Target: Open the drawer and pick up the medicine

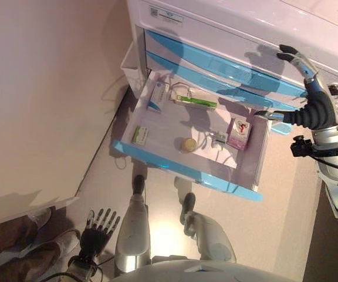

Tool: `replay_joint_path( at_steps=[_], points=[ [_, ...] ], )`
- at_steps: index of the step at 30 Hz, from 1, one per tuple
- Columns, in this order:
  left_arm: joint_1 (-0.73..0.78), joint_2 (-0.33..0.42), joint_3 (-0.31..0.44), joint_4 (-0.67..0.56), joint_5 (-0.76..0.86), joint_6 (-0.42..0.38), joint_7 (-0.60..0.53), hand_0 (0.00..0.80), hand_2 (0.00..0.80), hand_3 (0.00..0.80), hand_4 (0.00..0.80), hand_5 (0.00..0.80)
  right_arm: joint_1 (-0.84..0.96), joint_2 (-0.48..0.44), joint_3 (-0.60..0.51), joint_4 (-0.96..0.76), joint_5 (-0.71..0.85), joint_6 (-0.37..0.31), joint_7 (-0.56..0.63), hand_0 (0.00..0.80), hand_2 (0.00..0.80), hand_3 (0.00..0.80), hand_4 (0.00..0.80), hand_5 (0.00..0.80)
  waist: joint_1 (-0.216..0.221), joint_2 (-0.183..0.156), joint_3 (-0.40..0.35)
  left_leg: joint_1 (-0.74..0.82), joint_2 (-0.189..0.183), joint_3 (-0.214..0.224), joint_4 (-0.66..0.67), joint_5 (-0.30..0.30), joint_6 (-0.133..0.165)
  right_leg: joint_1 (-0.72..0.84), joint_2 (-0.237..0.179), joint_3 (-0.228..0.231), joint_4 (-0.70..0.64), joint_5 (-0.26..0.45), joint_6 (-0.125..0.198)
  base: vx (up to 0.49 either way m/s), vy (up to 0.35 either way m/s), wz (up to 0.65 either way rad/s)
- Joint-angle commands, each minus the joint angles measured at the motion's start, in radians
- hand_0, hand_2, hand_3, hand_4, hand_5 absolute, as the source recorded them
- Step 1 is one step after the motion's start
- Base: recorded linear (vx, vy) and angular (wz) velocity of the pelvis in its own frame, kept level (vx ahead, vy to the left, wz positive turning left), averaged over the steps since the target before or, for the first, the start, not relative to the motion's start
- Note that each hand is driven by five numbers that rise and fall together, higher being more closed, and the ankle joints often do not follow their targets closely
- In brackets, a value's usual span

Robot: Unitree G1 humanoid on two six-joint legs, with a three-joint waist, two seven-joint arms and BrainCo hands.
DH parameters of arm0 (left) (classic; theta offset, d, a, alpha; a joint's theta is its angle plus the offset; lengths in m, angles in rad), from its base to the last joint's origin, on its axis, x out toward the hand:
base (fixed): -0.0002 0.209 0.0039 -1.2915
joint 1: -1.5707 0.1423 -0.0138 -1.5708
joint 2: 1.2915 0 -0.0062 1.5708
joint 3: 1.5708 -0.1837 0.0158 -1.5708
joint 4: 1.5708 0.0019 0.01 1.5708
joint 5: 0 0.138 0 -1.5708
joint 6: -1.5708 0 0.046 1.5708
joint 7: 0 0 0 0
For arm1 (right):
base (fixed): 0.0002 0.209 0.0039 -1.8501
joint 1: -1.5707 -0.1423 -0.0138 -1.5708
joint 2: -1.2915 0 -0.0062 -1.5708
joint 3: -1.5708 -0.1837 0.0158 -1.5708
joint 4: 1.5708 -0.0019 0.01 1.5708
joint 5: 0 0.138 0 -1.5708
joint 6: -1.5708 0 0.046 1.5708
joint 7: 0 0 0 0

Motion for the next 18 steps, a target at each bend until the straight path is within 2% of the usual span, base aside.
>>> replay_joint_path(
  at_steps=[1, 7, 10, 15, 18],
  points=[
    [0.013, 0.024, -0.040, -0.005, -0.017, -0.020, -0.012, 0.000, 0.000, 0.000, 0.000, 0.000, -0.068, -0.057, 0.034, -0.096, -0.029, 0.015, 0.006, 0.000, 0.000, 0.000, 0.000, 0.000, 0.008, -0.016, -0.015, -0.009, -0.037, 0.000, 0.035, -0.108, 0.025, -0.007, -0.036, -0.005, -0.026, 0.056, 0.058, -0.018, -0.003, 0.17],
    [0.002, 0.039, -0.062, -0.019, -0.037, -0.018, -0.009, 0.000, 0.000, 0.000, 0.000, 0.000, -0.115, -0.088, 0.134, -0.066, -0.115, 0.064, 0.022, 0.000, 0.000, 0.000, 0.000, 0.000, 0.023, -0.012, 0.005, -0.025, -0.046, -0.007, 0.047, -0.108, 0.028, -0.020, -0.039, -0.019, -0.009, 0.051, 0.054, -0.024, 0.002, 0.11],
    [0.001, 0.046, -0.069, -0.030, -0.047, -0.017, -0.006, 0.000, 0.000, 0.000, 0.000, 0.000, -0.138, -0.112, 0.190, -0.051, -0.169, 0.120, 0.044, 0.000, 0.000, 0.000, 0.000, 0.000, 0.029, -0.012, 0.014, -0.033, -0.047, -0.008, 0.057, -0.108, 0.028, -0.023, -0.041, -0.027, -0.005, 0.051, 0.052, 0.000, 0.000, 0.00],
    [-0.005, 0.055, -0.080, -0.031, -0.056, -0.013, -0.004, 0.000, 0.000, 0.000, 0.000, 0.000, -0.169, -0.129, 0.261, -0.004, -0.173, 0.182, 0.048, 0.000, 0.000, 0.000, 0.000, 0.000, 0.036, -0.014, 0.023, -0.036, -0.048, -0.011, 0.058, -0.107, 0.029, -0.025, -0.041, -0.032, -0.006, 0.054, 0.051, -0.008, -0.011, 0.10],
    [-0.011, 0.056, -0.089, -0.031, -0.065, -0.016, -0.003, 0.000, 0.000, 0.000, 0.000, 0.000, -0.184, -0.127, 0.306, 0.044, -0.194, 0.184, 0.040, 0.000, 0.000, 0.000, 0.000, 0.000, 0.039, -0.012, 0.030, -0.043, -0.049, -0.013, 0.063, -0.107, 0.031, -0.030, -0.041, -0.034, -0.002, 0.054, 0.049, -0.014, -0.006, 0.05]
  ],
)
